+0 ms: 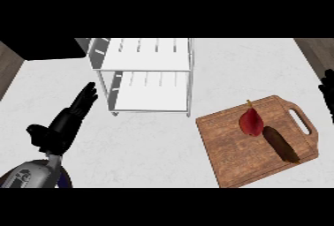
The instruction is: Pick the pear from the cutting board and place it in the tiered basket
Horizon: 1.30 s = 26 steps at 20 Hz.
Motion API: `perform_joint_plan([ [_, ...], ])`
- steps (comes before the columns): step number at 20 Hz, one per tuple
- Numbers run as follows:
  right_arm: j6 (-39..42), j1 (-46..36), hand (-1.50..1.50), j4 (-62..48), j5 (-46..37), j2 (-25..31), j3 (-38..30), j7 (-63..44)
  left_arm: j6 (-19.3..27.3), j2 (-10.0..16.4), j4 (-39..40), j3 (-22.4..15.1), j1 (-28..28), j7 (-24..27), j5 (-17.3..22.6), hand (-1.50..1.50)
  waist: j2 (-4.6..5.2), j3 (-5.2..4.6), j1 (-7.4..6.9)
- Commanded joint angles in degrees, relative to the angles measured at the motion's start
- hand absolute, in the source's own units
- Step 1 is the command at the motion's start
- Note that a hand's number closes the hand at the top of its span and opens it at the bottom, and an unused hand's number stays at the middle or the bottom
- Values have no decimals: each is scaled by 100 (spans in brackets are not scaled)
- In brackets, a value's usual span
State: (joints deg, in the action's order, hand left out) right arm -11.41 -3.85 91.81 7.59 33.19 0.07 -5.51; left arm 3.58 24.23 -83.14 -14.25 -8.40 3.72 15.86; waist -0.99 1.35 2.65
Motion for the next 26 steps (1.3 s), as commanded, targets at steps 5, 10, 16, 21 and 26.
perform_joint_plan([
  [5, -1469, 15, 150, 243, -405, 9, -1248, 165, 1324, -407, 389, 96, 828, -332, -528, 0, 66, -136, -194],
  [10, -3743, 343, -150, -374, -516, -1039, -2426, -486, 1323, -471, 562, 276, 1078, -330, -281, 0, 54, -125, 25],
  [16, -4400, 1408, -150, 1669, -1428, -2110, -1362, -232, 1725, -1006, 707, -58, 997, -304, -743, 0, 85, -143, -178],
  [21, -3533, 1951, -150, 1672, -2182, -1561, -444, -2202, 1748, -996, 449, -151, 1157, -294, -780, 0, 111, -169, -321],
  [26, -2400, 2142, -150, 1957, -2812, -582, -27, -3781, 1657, -979, 669, -136, 980, -193, -827, 0, 167, -197, -370],
])
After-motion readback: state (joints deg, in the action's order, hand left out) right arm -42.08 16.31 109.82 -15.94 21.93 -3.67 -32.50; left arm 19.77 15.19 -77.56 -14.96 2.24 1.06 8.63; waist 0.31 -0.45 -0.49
